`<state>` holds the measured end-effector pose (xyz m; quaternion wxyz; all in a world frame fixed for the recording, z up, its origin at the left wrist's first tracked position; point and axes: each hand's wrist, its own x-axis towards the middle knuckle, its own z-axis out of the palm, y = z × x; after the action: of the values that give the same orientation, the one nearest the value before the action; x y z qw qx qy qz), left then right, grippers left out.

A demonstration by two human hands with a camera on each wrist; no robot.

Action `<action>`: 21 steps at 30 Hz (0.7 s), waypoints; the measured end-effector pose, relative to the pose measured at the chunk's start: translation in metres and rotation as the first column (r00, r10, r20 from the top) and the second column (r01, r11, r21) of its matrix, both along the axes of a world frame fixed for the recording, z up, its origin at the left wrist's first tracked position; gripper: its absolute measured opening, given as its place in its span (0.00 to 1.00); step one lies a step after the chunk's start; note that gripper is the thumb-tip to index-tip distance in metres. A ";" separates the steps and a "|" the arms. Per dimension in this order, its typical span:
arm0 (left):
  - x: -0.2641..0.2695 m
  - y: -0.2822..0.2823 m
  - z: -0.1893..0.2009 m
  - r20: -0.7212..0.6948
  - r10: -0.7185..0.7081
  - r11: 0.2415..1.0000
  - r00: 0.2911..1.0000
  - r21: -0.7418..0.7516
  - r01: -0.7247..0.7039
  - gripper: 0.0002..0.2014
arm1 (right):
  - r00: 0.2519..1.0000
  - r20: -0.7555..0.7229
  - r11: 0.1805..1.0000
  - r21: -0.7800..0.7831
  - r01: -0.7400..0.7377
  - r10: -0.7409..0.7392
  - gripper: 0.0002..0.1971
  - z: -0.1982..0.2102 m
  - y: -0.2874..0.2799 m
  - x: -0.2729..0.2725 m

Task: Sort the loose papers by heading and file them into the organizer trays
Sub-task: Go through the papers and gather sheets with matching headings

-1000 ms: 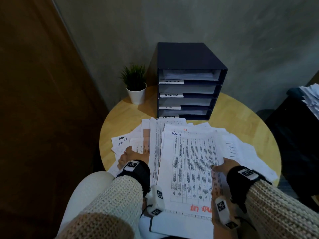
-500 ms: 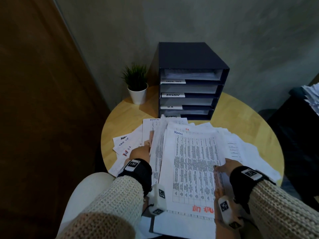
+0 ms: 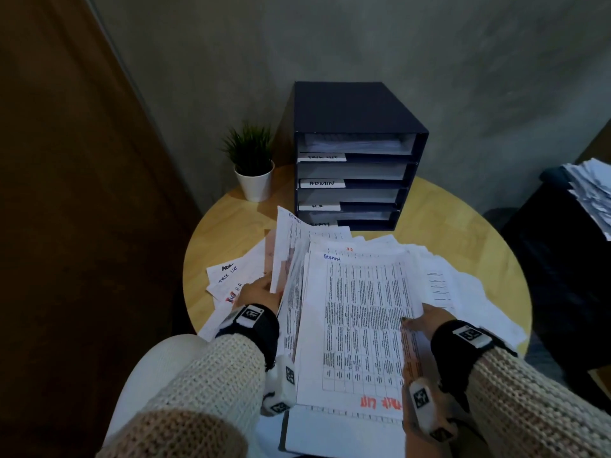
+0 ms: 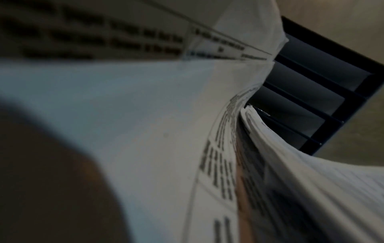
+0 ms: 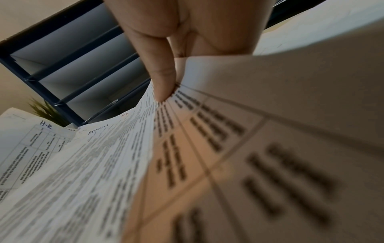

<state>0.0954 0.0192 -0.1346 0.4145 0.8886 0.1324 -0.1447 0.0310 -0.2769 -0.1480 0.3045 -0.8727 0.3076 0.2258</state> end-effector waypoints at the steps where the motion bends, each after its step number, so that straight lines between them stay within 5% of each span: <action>1: 0.001 -0.002 -0.003 0.040 -0.001 1.000 0.999 0.013 0.001 0.20 | 1.000 -0.005 1.000 -0.004 -0.007 0.007 0.31 0.001 0.000 0.000; 8: -0.003 -0.006 0.014 0.008 0.087 0.969 0.996 0.233 -0.086 0.17 | 0.999 0.026 0.998 0.052 0.023 -0.024 0.30 0.001 0.002 -0.002; 11: -0.005 -0.008 0.029 0.065 0.000 0.985 0.998 0.172 -0.011 0.16 | 0.999 0.029 0.998 0.049 0.031 -0.032 0.32 0.001 0.003 -0.004; 21: -0.020 0.011 0.100 0.360 0.111 0.992 0.926 0.014 -0.124 0.10 | 0.996 0.056 0.995 -0.076 -0.060 0.064 0.24 0.017 0.013 -0.017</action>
<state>0.0751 0.0303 -0.0348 0.4235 0.8980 0.1101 0.0471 0.0138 -0.2639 -0.1311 0.2736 -0.8988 0.2796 0.1978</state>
